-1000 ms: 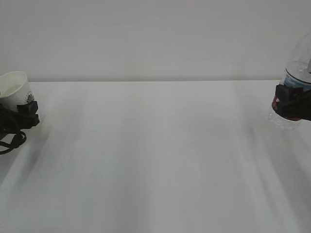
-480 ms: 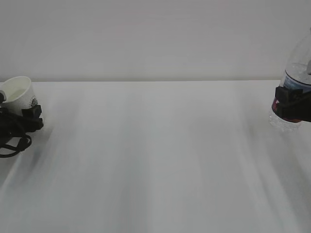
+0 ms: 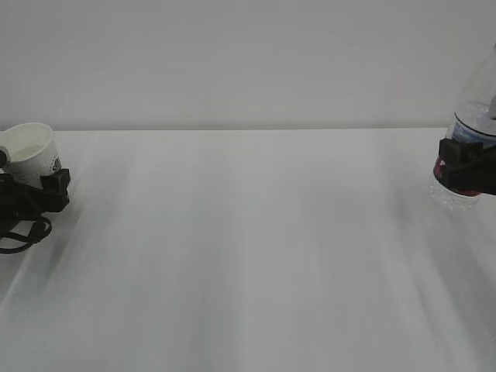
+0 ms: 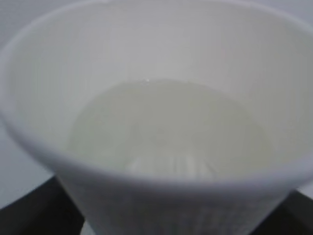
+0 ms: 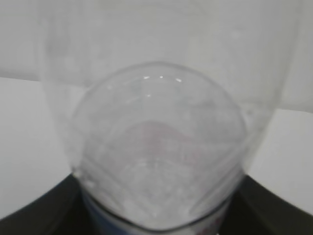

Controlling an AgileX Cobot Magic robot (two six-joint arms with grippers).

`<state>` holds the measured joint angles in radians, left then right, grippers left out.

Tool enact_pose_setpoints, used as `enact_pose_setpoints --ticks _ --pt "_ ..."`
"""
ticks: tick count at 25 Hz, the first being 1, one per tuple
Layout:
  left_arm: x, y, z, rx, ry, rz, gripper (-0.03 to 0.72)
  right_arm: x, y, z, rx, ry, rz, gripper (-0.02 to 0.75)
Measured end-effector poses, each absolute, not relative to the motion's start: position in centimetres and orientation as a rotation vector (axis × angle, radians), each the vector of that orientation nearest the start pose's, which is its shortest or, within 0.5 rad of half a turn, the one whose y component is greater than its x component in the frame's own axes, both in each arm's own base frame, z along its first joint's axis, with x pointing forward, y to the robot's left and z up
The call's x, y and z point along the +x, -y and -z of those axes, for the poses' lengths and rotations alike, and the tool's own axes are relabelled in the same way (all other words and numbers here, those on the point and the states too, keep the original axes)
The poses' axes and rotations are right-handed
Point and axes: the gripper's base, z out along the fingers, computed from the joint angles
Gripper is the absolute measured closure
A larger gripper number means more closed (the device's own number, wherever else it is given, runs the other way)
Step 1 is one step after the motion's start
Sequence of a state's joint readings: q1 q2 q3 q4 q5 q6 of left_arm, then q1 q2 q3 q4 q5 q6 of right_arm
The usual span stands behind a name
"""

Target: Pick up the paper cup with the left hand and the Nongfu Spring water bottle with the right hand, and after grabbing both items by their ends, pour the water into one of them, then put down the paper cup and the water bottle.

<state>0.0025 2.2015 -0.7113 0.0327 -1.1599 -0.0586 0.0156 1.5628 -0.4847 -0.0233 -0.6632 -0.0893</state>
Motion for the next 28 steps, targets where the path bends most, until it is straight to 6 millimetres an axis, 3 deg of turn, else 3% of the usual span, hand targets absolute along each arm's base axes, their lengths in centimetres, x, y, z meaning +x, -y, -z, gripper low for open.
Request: enact_pose_setpoints --ticks 9,16,24,28 --pt "34.5 0.0 -6.0 -0.041 -1.834 0.045 -0.001 27.8 -0.6 -17.8 -0.127 -1.896 0.049 0.271" --pt "32.7 -0.1 -7.2 -0.051 -1.843 0.035 -0.001 27.8 -0.6 -17.8 -0.127 -1.896 0.049 0.271" --pt "30.0 -0.1 -6.8 -0.052 -1.917 0.033 0.003 27.8 -0.6 -17.8 -0.127 -1.896 0.049 0.271" --pt "28.8 -0.1 -7.4 -0.052 -1.924 0.033 0.004 27.8 -0.6 -17.8 -0.127 -1.896 0.049 0.271"
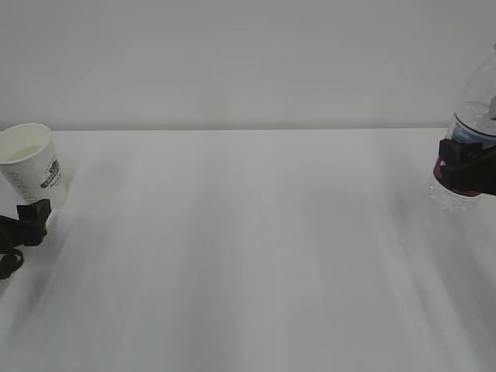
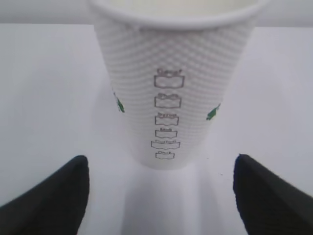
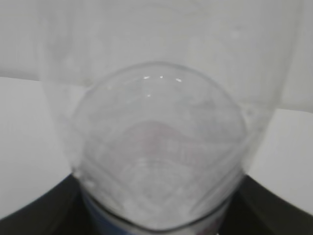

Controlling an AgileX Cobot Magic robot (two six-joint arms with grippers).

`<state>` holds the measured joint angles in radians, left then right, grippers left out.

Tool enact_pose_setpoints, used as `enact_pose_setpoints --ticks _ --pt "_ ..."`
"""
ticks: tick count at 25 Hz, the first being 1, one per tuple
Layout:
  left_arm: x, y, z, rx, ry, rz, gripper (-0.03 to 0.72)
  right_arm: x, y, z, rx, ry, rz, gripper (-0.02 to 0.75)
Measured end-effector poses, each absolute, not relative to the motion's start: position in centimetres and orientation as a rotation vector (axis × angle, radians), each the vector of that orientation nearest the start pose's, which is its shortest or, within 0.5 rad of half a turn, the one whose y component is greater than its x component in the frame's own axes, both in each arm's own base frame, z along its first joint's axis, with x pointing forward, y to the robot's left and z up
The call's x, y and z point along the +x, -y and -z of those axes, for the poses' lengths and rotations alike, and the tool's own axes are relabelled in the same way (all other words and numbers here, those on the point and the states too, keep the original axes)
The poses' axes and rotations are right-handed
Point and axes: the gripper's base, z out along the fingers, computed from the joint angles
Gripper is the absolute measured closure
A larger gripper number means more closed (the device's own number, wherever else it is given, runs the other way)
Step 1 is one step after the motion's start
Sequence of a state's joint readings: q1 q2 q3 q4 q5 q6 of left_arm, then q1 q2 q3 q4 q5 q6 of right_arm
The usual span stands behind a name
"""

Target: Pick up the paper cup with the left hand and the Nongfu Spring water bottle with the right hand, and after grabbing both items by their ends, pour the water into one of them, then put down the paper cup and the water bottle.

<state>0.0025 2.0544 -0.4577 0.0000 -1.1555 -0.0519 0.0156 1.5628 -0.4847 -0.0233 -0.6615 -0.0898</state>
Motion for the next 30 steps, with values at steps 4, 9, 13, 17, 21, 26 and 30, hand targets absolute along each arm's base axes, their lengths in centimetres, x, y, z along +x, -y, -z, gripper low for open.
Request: enact_pose_setpoints --ticks 4,9,13,17,21,26,30 --pt "27.7 0.3 -8.8 -0.038 -1.904 0.041 0.007 27.8 -0.6 -17.8 -0.127 -1.896 0.049 0.271" --pt "26.2 0.6 -10.5 -0.026 -1.874 0.05 0.013 27.8 -0.6 -17.8 -0.127 -1.896 0.049 0.271" --pt "25.2 0.6 -12.0 -0.025 -1.834 0.051 0.018 27.8 -0.6 -17.8 -0.127 -1.896 0.049 0.271" --pt "24.3 0.6 -13.7 -0.024 -1.777 0.053 0.022 27.8 -0.6 -17.8 -0.129 -1.896 0.05 0.271" --pt "23.3 0.5 -15.5 -0.023 -1.712 0.054 0.024 27.8 -0.6 -17.8 -0.129 -1.896 0.05 0.271" --pt "22.3 0.5 -18.2 -0.022 -1.623 0.056 0.031 27.8 -0.6 -17.8 -0.129 -1.896 0.05 0.271" --pt "21.6 0.5 -19.6 -0.022 -1.607 0.057 0.038 27.8 -0.6 -17.8 -0.129 -1.896 0.05 0.271"
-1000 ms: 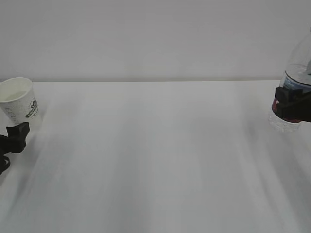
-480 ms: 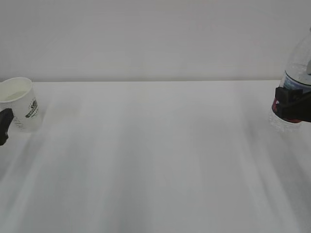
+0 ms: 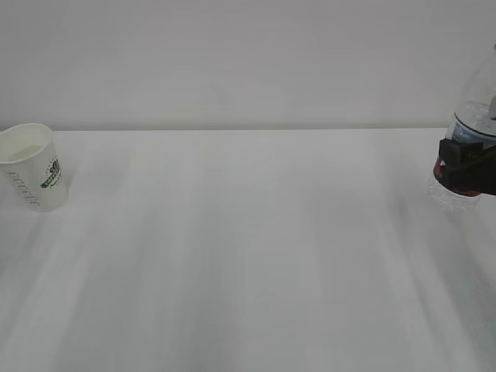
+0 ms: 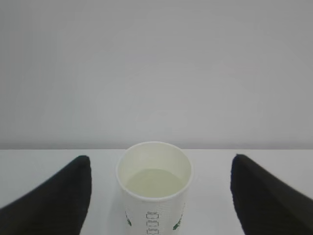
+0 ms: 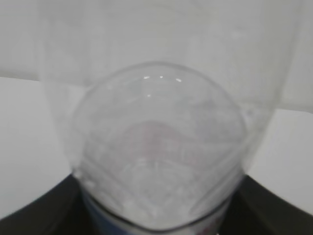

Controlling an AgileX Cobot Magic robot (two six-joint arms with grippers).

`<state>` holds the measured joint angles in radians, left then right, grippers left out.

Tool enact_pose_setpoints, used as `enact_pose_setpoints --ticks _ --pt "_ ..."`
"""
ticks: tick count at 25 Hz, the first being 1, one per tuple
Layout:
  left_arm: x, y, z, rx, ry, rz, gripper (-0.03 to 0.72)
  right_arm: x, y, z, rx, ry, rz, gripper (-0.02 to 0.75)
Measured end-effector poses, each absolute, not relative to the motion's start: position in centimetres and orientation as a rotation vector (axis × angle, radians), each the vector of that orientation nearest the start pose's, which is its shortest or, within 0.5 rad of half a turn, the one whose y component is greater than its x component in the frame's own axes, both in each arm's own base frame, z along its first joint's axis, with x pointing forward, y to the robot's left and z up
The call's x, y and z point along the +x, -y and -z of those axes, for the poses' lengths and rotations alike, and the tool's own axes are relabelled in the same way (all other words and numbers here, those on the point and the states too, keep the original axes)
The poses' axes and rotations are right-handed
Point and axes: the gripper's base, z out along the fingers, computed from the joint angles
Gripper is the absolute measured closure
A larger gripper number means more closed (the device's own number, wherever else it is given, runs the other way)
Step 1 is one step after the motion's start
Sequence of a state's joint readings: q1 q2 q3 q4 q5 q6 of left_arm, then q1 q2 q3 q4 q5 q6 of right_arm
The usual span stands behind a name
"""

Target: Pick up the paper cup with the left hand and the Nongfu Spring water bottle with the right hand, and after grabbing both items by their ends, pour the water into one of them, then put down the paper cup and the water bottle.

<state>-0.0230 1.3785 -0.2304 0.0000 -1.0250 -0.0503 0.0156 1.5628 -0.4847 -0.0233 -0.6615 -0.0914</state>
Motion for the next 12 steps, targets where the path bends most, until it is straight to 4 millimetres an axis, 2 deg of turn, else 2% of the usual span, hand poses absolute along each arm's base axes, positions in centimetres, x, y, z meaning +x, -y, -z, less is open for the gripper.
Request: enact_pose_setpoints --ticks 5,12 --pt "20.99 0.73 -20.58 0.014 -1.597 0.064 0.046 27.82 -0.56 -17.85 -0.129 -1.896 0.05 0.271" --pt "20.91 0.76 -20.42 0.02 -1.627 0.063 0.061 27.87 -0.54 -18.02 -0.122 -1.876 0.051 0.271"
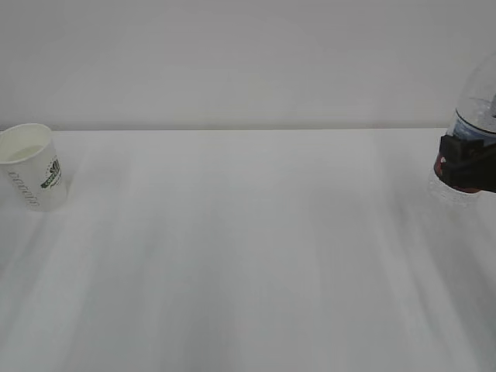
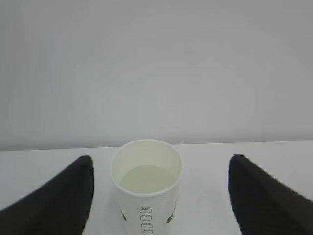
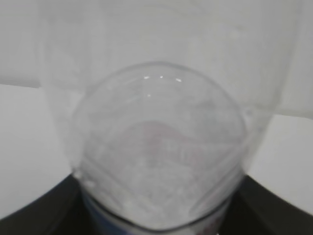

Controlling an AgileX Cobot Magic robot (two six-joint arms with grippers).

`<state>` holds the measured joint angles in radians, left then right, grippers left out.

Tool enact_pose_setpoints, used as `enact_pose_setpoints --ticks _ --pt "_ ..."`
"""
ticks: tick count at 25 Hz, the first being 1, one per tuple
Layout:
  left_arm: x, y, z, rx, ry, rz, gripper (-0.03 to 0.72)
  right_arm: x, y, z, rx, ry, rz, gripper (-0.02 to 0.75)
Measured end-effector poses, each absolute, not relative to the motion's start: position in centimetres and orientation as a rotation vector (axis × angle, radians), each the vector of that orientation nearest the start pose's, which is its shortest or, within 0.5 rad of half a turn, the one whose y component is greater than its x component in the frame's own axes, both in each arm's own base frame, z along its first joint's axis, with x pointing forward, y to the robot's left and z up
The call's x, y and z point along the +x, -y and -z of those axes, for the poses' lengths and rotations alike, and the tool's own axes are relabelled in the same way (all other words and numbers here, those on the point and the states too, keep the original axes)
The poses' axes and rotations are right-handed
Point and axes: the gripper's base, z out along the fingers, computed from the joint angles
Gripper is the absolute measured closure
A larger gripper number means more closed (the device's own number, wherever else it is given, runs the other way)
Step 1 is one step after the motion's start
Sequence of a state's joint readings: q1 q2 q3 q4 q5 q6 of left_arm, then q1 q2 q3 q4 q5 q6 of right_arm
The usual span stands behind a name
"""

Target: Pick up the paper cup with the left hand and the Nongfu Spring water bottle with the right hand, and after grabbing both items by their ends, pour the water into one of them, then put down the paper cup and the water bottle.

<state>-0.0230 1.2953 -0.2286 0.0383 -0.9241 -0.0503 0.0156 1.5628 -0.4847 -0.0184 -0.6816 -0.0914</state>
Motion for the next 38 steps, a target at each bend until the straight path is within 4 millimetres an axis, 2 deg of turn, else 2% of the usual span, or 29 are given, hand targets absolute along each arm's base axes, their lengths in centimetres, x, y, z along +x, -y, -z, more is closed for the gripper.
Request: enact_pose_setpoints --ticks 7,23,38 --pt "20.9 0.8 -20.4 0.022 -1.627 0.064 0.071 28.2 -0.4 -17.7 -0.088 -1.876 0.053 0.271" --pt "20.9 1.1 -20.4 0.066 -1.627 0.071 0.083 31.8 -0.4 -16.5 -0.083 -1.875 0.054 0.271" --pt "20.9 1.1 -20.4 0.079 -1.628 0.073 0.09 34.6 -0.4 -14.2 -0.085 -1.91 0.053 0.271"
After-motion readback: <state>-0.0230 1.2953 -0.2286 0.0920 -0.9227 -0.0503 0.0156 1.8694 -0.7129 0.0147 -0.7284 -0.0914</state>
